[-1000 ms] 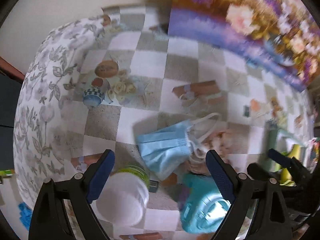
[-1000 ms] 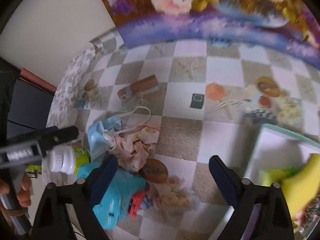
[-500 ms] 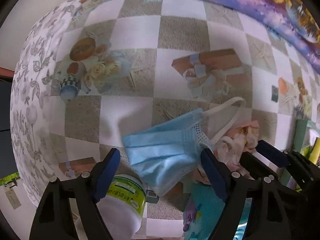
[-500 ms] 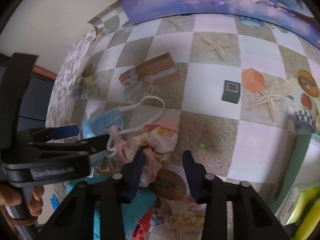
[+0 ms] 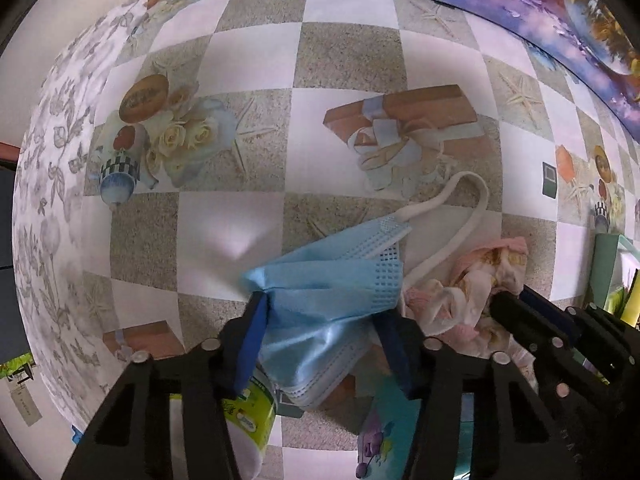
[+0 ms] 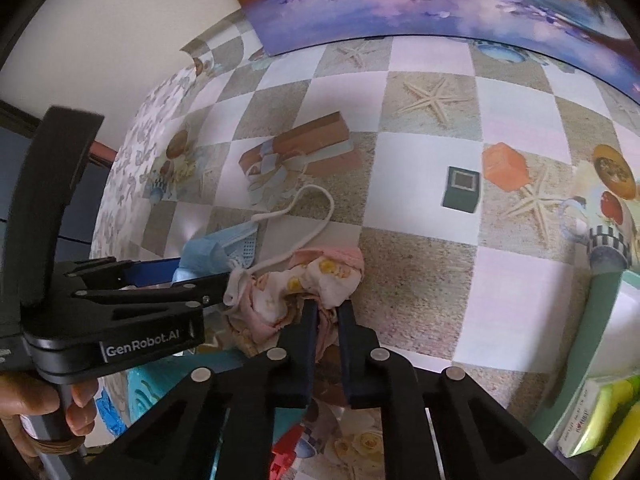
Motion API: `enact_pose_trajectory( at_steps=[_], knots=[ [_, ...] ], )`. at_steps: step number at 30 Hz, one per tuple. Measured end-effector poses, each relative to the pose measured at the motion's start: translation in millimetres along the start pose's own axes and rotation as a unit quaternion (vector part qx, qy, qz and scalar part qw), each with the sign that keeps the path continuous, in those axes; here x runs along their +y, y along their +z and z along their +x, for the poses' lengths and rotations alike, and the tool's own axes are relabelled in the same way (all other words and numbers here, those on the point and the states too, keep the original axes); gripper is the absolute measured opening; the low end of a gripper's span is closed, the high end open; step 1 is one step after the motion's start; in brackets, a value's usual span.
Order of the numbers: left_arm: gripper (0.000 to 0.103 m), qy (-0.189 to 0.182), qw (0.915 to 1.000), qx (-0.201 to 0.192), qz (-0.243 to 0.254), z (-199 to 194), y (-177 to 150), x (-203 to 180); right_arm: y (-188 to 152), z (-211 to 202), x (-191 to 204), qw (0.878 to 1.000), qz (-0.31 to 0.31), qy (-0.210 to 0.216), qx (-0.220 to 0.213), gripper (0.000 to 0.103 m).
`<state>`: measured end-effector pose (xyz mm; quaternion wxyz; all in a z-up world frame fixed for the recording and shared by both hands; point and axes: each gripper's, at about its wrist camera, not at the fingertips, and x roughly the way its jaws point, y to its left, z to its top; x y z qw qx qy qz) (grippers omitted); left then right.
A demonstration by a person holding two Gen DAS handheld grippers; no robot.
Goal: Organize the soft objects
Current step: 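Grasp blue face mask with left gripper while right gripper grasps pink floral cloth, then carry the mask with left gripper while right gripper carries pink cloth over the tray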
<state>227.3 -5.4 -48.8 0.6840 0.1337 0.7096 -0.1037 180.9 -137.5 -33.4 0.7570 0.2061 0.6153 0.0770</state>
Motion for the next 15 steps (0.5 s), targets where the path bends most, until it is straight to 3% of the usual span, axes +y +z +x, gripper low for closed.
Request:
enact_pose_trajectory(
  at_steps=[3, 9, 15],
  knots=[
    [0.026, 0.002, 0.9999, -0.014, -0.004, -5, -4, 1, -1, -8, -7, 1.000, 0.009, -0.002, -0.010, 0.010],
    [0.016, -0.013, 0.9988, -0.031, -0.035, -13, -7, 11, -7, -28, -23, 0.999, 0.030, -0.006, -0.030, 0.010],
    [0.013, -0.021, 0.9958, -0.066, -0.060, -37, -17, 17, -27, -65, -39, 0.995, 0.059, 0.001, -0.077, 0.010]
  ],
)
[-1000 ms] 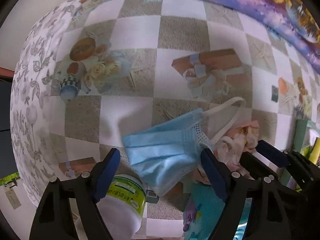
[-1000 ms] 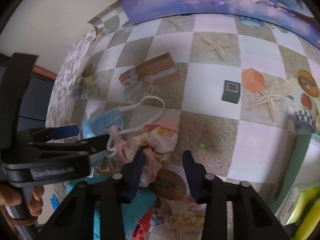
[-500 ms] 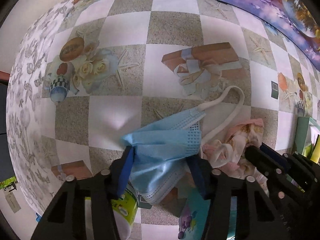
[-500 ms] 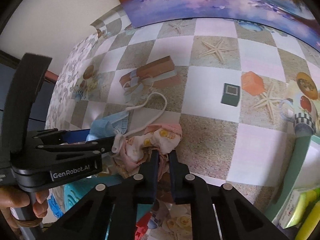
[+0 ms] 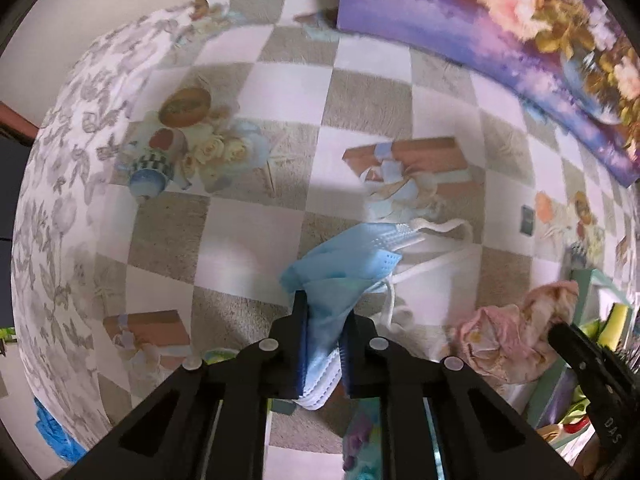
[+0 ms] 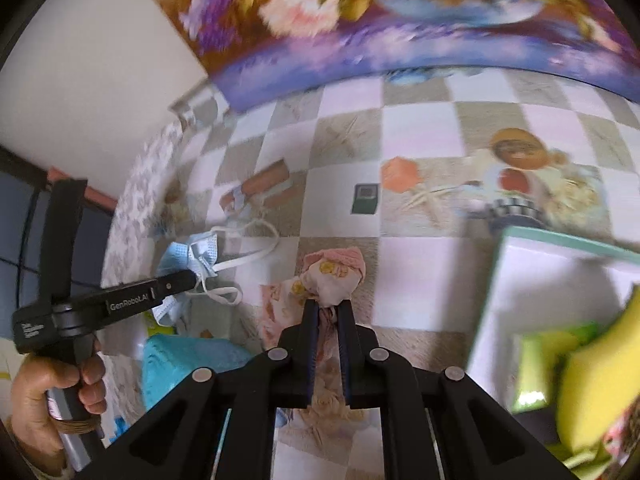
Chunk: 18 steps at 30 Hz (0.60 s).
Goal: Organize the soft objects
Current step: 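Carry the mask with left gripper while right gripper carries pink cloth over the tray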
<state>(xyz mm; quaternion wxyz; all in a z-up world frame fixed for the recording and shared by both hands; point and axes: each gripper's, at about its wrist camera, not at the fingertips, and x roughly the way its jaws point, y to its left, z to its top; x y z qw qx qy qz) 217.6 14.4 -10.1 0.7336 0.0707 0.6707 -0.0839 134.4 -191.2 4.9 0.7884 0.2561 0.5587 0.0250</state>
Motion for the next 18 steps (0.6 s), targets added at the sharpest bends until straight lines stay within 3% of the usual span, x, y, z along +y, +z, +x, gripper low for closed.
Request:
enact_pose_trajectory(
  at_steps=[6, 11, 18],
  knots=[
    [0.013, -0.004, 0.9989, -0.045, -0.009, -43, -14, -10, -19, -48, -11, 0.998, 0.022, 0.007, -0.060, 0.010],
    [0.013, -0.009, 0.9943, -0.106, -0.010, -86, -34, -36, -36, -89, -15, 0.994, 0.027, -0.009, -0.102, 0.010],
    [0.013, -0.085, 0.9817, -0.169, -0.026, -127, -76, -64, -67, -144, -19, 0.986, 0.020, -0.041, -0.158, 0.010]
  ],
)
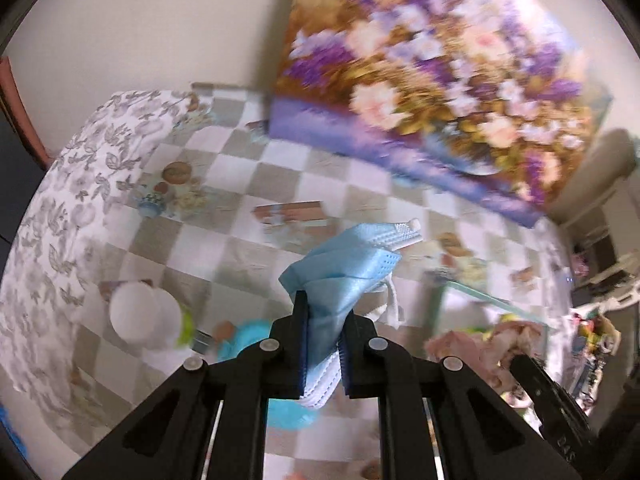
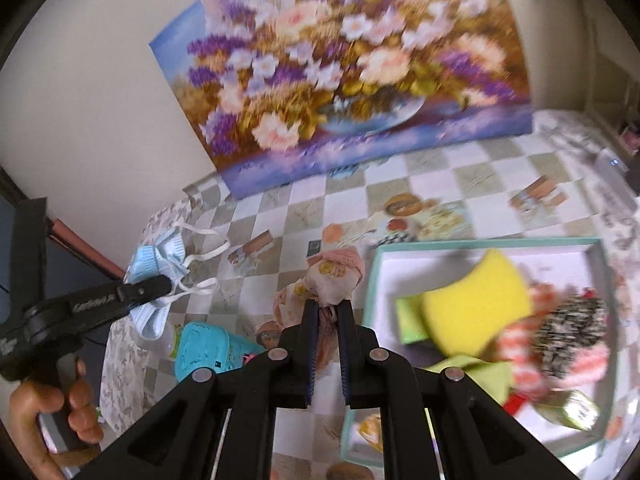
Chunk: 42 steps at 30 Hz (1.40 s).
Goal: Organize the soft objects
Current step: 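Carry the mask with left gripper while right gripper carries pink cloth over the tray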
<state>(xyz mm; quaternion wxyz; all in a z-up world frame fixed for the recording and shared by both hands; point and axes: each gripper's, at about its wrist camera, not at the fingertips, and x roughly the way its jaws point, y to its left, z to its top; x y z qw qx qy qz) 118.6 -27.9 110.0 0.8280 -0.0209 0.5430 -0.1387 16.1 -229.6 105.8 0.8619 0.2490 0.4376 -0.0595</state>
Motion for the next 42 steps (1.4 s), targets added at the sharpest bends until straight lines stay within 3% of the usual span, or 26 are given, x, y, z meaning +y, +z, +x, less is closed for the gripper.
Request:
enact_pose_trajectory(
  at_steps=[13, 19, 26, 33, 42],
  knots=[
    [0.013, -0.042, 0.9980, -0.041, 0.023, -27, -76, -79, -21, -68, -61, 0.998, 0.046, -0.033, -0.042, 0.010],
    [0.013, -0.065, 0.9962, -0.032, 0.049, -22, -94, -125, -13, -98, -100, 0.992, 0.073, -0.068, -0.077, 0.010],
    [0.013, -0.104, 0.9900, -0.013, 0.093, 0, -107, -185, -7, -109, -139, 0.986, 0.112, -0.091, -0.088, 0.010],
    [0.014, -0.117, 0.9866, 0.004, 0.114, 20, -116, -204, -11, -100, -173, 0.979, 0.149, -0.126, -0.066, 0.010],
    [0.014, -0.112, 0.9868, 0.029, 0.113, 48, -120, -197, -14, -71, -161, 0.983, 0.124, -0.131, -0.023, 0.012]
  ],
)
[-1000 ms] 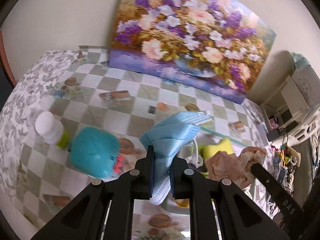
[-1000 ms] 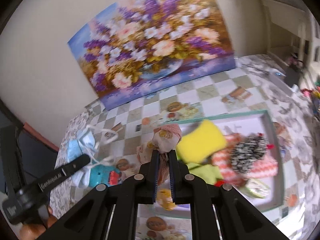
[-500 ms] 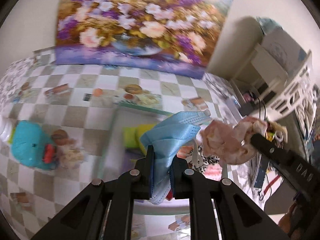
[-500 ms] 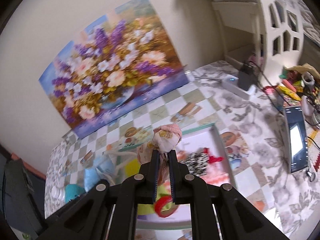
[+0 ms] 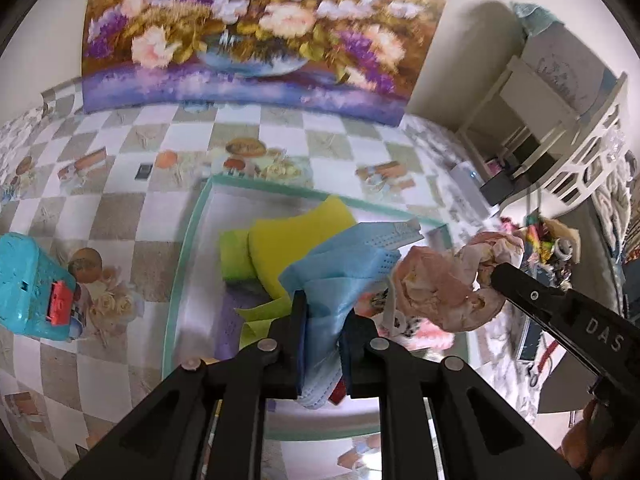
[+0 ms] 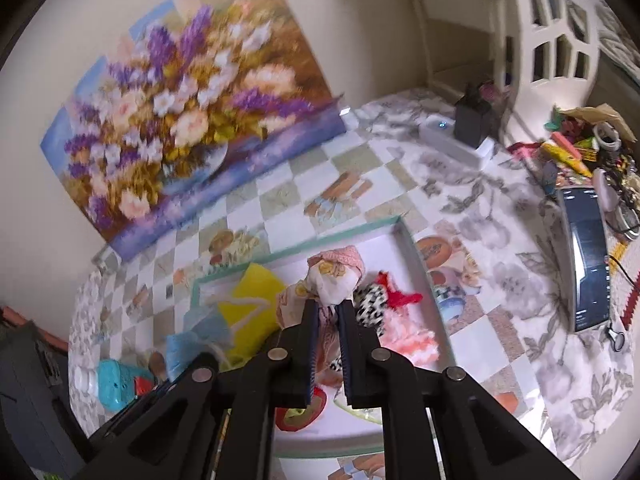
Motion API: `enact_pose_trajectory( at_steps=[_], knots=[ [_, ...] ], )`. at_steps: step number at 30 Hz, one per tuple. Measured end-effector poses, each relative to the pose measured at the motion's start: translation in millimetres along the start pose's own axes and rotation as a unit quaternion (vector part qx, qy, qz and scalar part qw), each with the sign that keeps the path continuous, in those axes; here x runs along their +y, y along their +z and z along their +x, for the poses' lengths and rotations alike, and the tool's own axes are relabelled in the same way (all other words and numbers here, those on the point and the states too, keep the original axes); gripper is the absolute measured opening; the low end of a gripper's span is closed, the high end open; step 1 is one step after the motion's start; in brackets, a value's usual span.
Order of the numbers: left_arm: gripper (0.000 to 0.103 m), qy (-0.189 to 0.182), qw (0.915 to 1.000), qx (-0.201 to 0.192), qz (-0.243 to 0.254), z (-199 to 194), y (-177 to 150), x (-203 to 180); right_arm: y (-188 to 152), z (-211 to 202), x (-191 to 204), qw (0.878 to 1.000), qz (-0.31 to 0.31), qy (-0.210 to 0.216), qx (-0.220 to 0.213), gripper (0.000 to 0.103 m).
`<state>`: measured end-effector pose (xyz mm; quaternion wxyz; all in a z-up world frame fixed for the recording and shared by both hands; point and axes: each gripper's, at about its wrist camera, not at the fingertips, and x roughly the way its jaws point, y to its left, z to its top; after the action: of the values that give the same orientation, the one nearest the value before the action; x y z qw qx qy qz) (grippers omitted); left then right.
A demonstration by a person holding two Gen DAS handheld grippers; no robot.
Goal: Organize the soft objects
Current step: 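Carry the mask with left gripper while right gripper carries pink cloth over the tray, then open both grippers to drop the mask and pink cloth into the tray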
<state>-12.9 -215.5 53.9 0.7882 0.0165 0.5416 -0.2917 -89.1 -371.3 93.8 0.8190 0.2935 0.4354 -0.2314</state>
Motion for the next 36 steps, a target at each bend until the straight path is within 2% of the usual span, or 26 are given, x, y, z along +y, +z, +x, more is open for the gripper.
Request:
enact_pose_trajectory(
  at_steps=[5, 14, 17, 19, 21, 23, 25, 28, 29, 36],
  knots=[
    [0.014, 0.004, 0.9989, 0.044, -0.015, 30, -6, 9, -10, 35, 11, 0.998, -0.023, -0.013, 0.056, 0.012],
    [0.015, 0.009, 0.9972, 0.069, -0.027, 49, -11, 18, -21, 67, 17, 0.993, -0.045, -0.034, 0.103, 0.014],
    [0.015, 0.011, 0.9971, 0.071, -0.024, 47, -11, 17, -21, 65, 19, 0.993, -0.047, -0.039, 0.102, 0.014],
    [0.020, 0.012, 0.9969, 0.074, -0.025, 45, -9, 16, -19, 62, 21, 0.993, -0.047, -0.041, 0.098, 0.014],
    [0.037, 0.011, 0.9968, 0.073, -0.030, 41, -8, 16, -17, 56, 23, 0.994, -0.050, -0.042, 0.089, 0.014],
    [0.046, 0.014, 0.9971, 0.066, -0.036, 35, -6, 17, -15, 48, 27, 0.994, -0.057, -0.041, 0.079, 0.014],
    [0.047, 0.017, 0.9974, 0.060, -0.037, 31, -5, 18, -13, 42, 29, 0.995, -0.061, -0.041, 0.072, 0.017],
    [0.054, 0.018, 0.9975, 0.051, -0.046, 21, -2, 20, -11, 34, 31, 0.995, -0.061, -0.039, 0.062, 0.030],
    [0.056, 0.017, 0.9975, 0.047, -0.049, 17, -1, 22, -10, 31, 31, 0.996, -0.060, -0.038, 0.058, 0.031],
    [0.058, 0.026, 0.9967, 0.033, -0.070, -3, 2, 31, -6, 15, 30, 0.997, -0.050, -0.034, 0.037, 0.043]
  ],
)
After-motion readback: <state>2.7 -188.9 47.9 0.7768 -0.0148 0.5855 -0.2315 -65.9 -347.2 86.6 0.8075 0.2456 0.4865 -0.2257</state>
